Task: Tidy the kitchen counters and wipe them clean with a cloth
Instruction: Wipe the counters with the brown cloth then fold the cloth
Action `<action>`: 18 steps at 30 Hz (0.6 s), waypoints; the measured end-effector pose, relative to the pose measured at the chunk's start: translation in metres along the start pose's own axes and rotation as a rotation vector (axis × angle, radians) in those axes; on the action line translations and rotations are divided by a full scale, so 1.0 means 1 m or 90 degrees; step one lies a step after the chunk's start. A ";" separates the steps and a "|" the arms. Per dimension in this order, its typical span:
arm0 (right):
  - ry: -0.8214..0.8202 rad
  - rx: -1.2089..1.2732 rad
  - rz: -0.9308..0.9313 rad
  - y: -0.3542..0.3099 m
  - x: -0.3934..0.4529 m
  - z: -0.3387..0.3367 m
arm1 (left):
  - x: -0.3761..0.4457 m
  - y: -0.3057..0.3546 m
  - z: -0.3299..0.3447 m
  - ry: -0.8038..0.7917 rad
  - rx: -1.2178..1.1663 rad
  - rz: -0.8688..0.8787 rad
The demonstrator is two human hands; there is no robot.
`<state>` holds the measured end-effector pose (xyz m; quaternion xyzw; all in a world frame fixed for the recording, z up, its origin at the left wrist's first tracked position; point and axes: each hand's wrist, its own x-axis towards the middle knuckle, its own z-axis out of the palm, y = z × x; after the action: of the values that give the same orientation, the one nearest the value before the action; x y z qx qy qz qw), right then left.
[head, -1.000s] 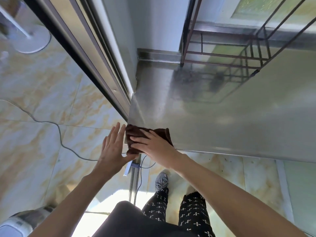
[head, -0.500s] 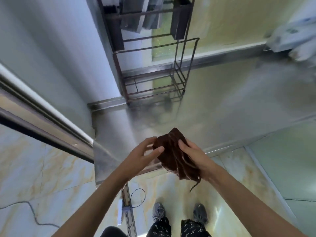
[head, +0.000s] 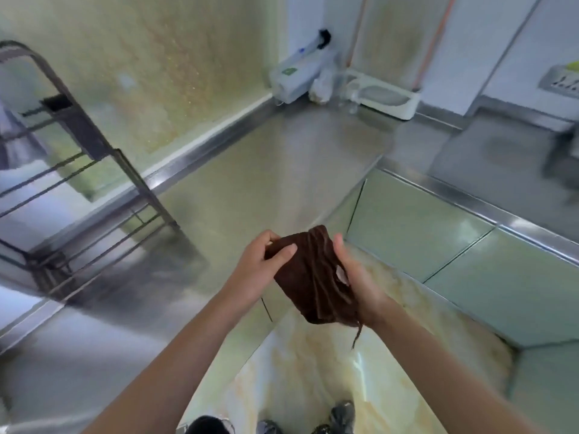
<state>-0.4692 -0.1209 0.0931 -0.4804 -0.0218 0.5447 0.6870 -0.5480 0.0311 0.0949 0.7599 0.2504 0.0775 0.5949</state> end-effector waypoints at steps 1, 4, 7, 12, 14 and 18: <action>0.030 -0.057 -0.059 -0.008 -0.008 -0.017 | 0.009 0.011 0.018 -0.022 0.013 0.017; 0.156 -0.201 -0.217 -0.031 -0.032 -0.066 | 0.031 0.044 0.074 -0.086 0.047 0.079; 0.273 -0.246 -0.289 -0.055 -0.062 -0.113 | 0.049 0.073 0.132 -0.174 0.111 0.145; 0.399 -0.355 -0.333 -0.084 -0.118 -0.195 | 0.071 0.109 0.224 -0.292 0.202 0.241; 0.472 -0.429 -0.302 -0.090 -0.140 -0.227 | 0.080 0.120 0.261 -0.337 0.207 0.267; 0.597 -0.454 -0.258 -0.092 -0.183 -0.289 | 0.098 0.138 0.336 -0.397 0.215 0.295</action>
<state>-0.3171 -0.4407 0.0909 -0.8546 0.0107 0.0937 0.5107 -0.2842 -0.2368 0.1132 0.8698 -0.1097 -0.0665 0.4764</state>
